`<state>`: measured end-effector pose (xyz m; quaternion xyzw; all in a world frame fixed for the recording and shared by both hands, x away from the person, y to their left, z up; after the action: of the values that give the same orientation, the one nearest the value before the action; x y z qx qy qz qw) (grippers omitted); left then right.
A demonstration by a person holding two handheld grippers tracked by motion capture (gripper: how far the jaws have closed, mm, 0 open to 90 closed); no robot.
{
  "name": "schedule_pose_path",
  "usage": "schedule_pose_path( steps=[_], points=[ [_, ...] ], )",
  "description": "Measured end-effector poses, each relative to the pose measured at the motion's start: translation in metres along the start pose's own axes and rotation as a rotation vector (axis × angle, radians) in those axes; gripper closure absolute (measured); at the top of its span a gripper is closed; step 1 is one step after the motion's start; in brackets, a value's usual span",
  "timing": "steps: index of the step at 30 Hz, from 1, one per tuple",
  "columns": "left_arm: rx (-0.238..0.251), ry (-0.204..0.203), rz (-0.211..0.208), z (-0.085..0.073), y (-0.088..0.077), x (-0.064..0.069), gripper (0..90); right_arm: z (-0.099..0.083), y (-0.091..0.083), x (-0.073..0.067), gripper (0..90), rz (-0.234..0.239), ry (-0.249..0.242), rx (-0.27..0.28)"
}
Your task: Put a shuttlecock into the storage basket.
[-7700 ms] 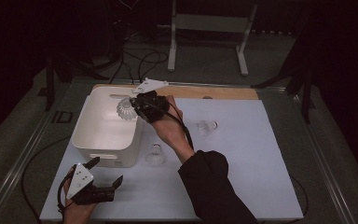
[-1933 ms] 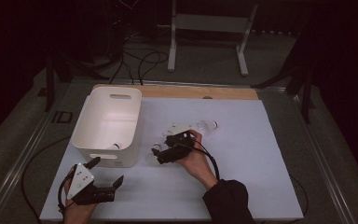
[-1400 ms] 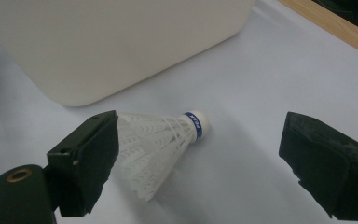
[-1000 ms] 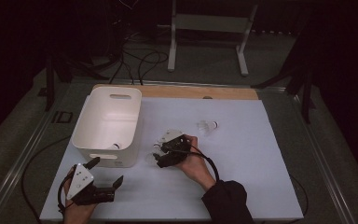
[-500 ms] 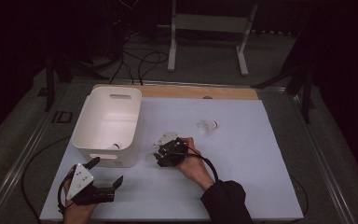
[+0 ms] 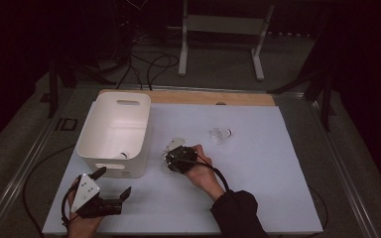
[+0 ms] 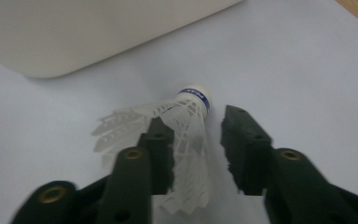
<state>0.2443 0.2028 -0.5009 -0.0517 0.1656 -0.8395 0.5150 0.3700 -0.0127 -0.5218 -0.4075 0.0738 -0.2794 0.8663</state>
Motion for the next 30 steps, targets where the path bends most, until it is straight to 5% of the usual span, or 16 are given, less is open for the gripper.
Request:
schedule_pose_path(
  steps=[17, 30],
  points=[
    [-0.002, 0.002, 0.000, 0.000, 0.000, 0.000, 0.3, 0.005, 0.010, 0.006, 87.2, 0.050, 0.091, -0.008],
    [-0.001, 0.000, 0.000, 0.000, 0.000, 0.000, 0.3, 0.010, 0.001, 0.007, 88.2, 0.036, 0.073, 0.001]
  ],
)
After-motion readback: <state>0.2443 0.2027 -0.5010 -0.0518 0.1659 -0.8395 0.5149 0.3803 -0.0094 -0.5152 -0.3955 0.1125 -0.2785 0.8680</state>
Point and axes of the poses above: each handheld gripper's, and its own axes: y roughly forward along the jaws, z roughly out of its top, x roughly to its right, the point moved 5 cm from there along y, roughly forward along the jaws, and after that the axes turned 7 degrees about z, right-handed, at the moved point
